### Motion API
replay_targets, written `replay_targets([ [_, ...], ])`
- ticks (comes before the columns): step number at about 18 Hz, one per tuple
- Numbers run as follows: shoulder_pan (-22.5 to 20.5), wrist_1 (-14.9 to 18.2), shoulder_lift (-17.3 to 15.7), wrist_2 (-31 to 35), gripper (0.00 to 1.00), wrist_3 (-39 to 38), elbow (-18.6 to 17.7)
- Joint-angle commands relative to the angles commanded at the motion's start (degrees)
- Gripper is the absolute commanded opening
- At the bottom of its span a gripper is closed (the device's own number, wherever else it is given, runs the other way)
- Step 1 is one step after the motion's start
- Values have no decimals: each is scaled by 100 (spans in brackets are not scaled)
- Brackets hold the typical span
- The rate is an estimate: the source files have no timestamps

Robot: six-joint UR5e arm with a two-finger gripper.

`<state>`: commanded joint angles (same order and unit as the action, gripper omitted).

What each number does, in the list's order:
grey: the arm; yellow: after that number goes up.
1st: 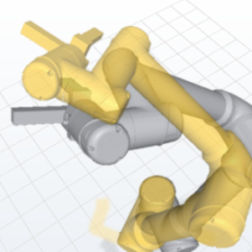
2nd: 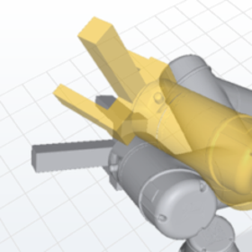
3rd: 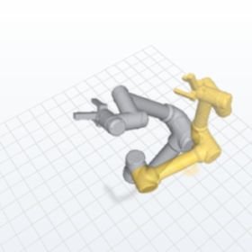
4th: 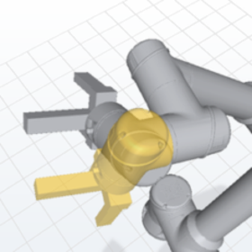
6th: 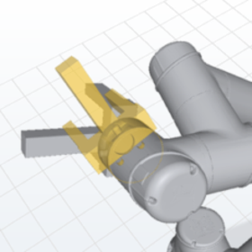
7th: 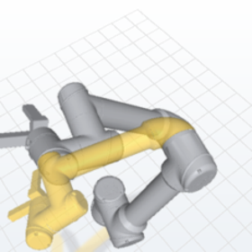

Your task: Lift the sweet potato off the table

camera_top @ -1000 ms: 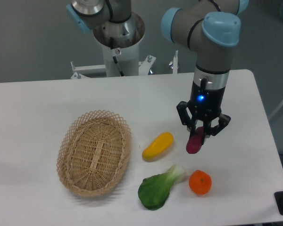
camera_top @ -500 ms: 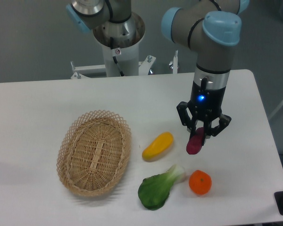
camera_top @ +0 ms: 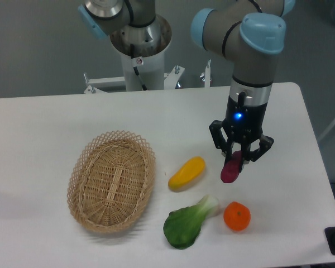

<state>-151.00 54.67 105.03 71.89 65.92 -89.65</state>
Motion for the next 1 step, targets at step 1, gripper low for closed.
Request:
replay_targets([
  [1,0,0,0,0,30,0,0],
])
